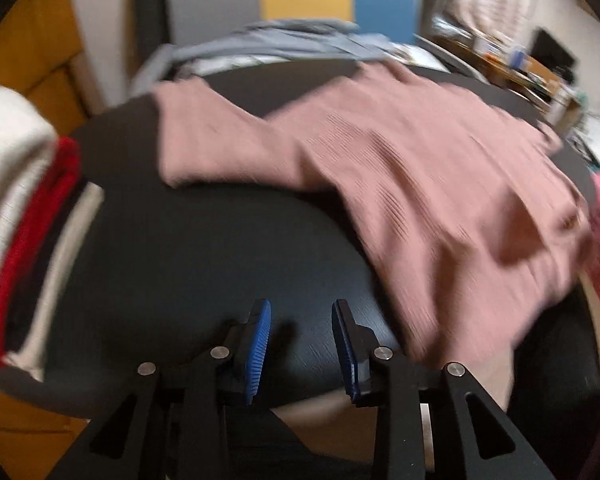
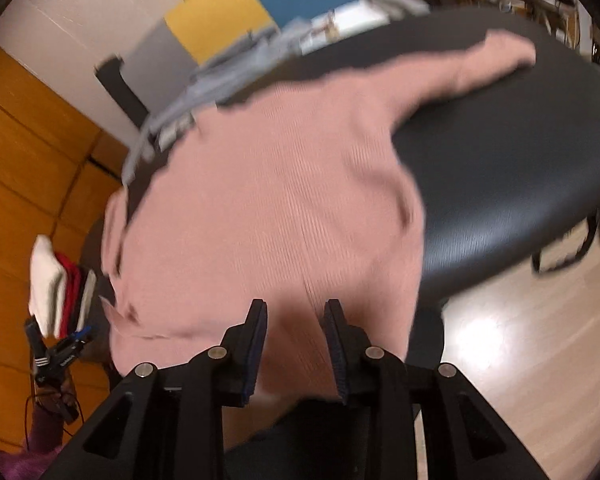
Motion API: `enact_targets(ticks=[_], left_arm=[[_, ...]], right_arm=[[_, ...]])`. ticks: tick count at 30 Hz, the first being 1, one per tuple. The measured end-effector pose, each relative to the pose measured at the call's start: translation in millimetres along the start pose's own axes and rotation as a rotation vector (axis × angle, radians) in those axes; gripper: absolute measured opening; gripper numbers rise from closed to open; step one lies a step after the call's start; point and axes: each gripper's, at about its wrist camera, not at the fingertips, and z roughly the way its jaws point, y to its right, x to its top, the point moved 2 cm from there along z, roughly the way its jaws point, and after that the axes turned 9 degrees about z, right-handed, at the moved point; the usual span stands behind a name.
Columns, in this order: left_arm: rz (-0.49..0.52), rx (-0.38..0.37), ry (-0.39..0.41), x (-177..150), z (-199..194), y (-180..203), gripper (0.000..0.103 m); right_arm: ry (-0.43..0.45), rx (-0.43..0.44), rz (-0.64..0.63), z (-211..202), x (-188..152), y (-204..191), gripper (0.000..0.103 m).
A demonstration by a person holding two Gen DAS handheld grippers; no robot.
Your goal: Fold clothes
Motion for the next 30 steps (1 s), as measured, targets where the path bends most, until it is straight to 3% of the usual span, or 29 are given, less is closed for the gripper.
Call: enact_targets(ticks=[1,3,4,5,8,11,13,17,20,23,24,26,27,28,30], left_arm=[[-0.011,0.029,0.010,9.6,3.9,2.1,0.036],[-0.025,0.079,0.032,32.9,14.5,12.7,0.056],[-0.022,0.110,0.044,47.1,21.7,22.7,0.073],[-0.010,0.135,0.055,64.2,31.4,38.0,0.082],[0.051,0.193,0.074,107.6,56.8,73.9,0.083],[0.096,0.270,0.036,136.7,89.7,91.8,0.083],[0.102,0.292,0.016,151.3,106.2,94.8,0.083],[0.079,0.275,0.026,175.4,117.2,87.9,0.083],[0.088,0.287,-0.003,194.0,133.6,78.2,0.085],[0.126,0.309,-0.108,194.7,158.5,67.9,0.086],[0.127,0.310,-0.111,191.6,161.8,65.5,0.087],[0.110,0.319,-0.070,184.0,162.4,61.9,0.102],[0.098,0.337,-0.058,180.4,163.9,60.6,0.103],[0.077,0.335,-0.045,177.7,165.3,58.7,0.102],[0.032,0.244,-0.034,178.2,166.6,58.4,0.085]], right_arm=[[0.050,-0.007,-0.030,-4.8,8.3,-9.4,0.034],[0.111,0.000,-0.105,0.2,22.9,-31.3,0.041],[0.131,0.009,-0.146,6.6,29.7,-43.0,0.045],[0.146,0.014,-0.188,14.9,36.2,-54.8,0.047],[0.103,-0.078,-0.342,70.2,50.1,-90.4,0.047],[0.034,-0.178,-0.448,127.5,64.7,-110.0,0.047],[0.001,-0.171,-0.471,149.4,76.0,-118.3,0.047],[0.016,-0.141,-0.563,166.8,106.7,-147.7,0.047],[-0.053,-0.113,-0.559,193.5,139.8,-160.9,0.048],[-0.158,-0.199,-0.586,228.0,158.0,-162.2,0.049],[-0.180,-0.234,-0.606,236.0,157.1,-159.5,0.049],[-0.209,-0.288,-0.642,252.3,149.3,-152.1,0.051],[-0.200,-0.290,-0.640,255.7,147.1,-148.1,0.055],[-0.167,-0.266,-0.608,253.4,148.1,-144.7,0.055],[-0.140,-0.246,-0.554,253.4,149.1,-140.5,0.052]])
